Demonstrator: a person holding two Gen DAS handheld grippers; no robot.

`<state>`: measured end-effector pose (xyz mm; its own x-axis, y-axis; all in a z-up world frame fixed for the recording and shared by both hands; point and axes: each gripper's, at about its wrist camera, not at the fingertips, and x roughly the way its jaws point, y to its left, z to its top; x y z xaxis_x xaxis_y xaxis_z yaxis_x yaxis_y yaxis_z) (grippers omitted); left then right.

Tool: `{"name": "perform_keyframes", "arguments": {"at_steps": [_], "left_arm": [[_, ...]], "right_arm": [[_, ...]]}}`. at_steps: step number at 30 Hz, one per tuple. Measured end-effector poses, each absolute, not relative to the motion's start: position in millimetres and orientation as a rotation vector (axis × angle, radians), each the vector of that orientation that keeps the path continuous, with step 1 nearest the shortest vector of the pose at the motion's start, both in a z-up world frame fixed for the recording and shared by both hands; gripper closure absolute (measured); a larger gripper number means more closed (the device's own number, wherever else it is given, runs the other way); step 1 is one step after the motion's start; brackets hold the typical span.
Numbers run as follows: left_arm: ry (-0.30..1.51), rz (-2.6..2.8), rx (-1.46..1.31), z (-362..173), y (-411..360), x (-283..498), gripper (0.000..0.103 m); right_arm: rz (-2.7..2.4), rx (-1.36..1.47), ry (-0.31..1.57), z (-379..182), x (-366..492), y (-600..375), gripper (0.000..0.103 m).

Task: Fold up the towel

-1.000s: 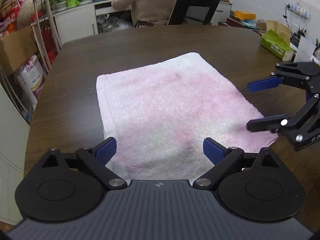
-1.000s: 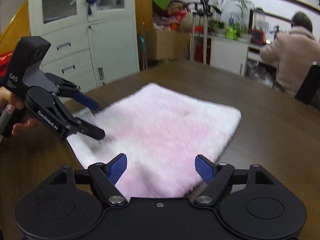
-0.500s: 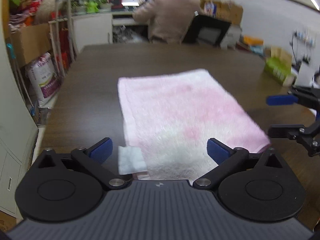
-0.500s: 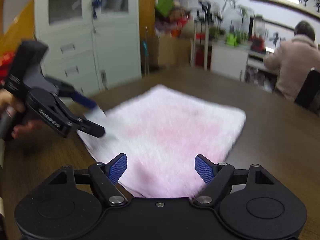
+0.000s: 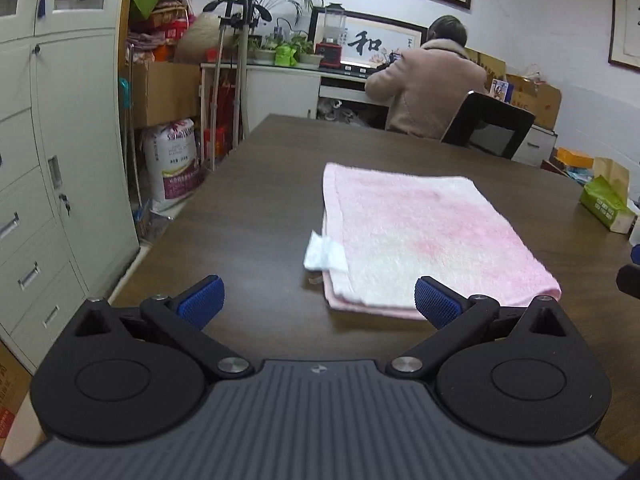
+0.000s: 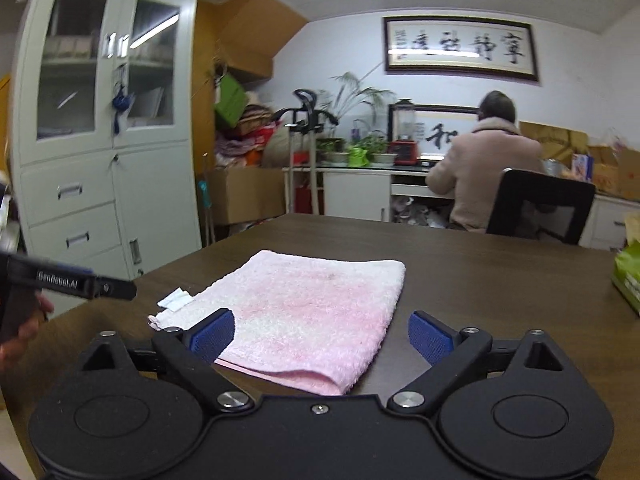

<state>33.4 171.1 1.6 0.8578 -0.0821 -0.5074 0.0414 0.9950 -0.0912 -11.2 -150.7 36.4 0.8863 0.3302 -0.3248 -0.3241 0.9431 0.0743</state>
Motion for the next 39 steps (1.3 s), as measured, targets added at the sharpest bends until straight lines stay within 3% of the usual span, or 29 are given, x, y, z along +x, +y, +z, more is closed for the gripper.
{"name": "perform_keyframes", "arguments": {"at_steps": [8,16,33,39], "left_arm": [[0.466,-0.028,0.008,0.6,158.8,35.8,0.000],[0.514,-0.055,0.011,-5.9,152.5,58.2,0.000],[0.629,-0.071,-0.003,-22.0,150.6,88.7,0.013],[0.657,-0.058,0.014,-24.7,147.9,94.1,0.010]], "right_arm": [[0.322,0.031,0.376,29.7,-5.0,-148.8,0.001],[0.310,0.060,0.398,22.9,8.0,-145.4,0.001],[0.248,0.106,0.505,-1.4,41.4,-133.2,0.010],[0.230,0.128,0.545,-6.0,48.1,-131.5,0.011]]}}
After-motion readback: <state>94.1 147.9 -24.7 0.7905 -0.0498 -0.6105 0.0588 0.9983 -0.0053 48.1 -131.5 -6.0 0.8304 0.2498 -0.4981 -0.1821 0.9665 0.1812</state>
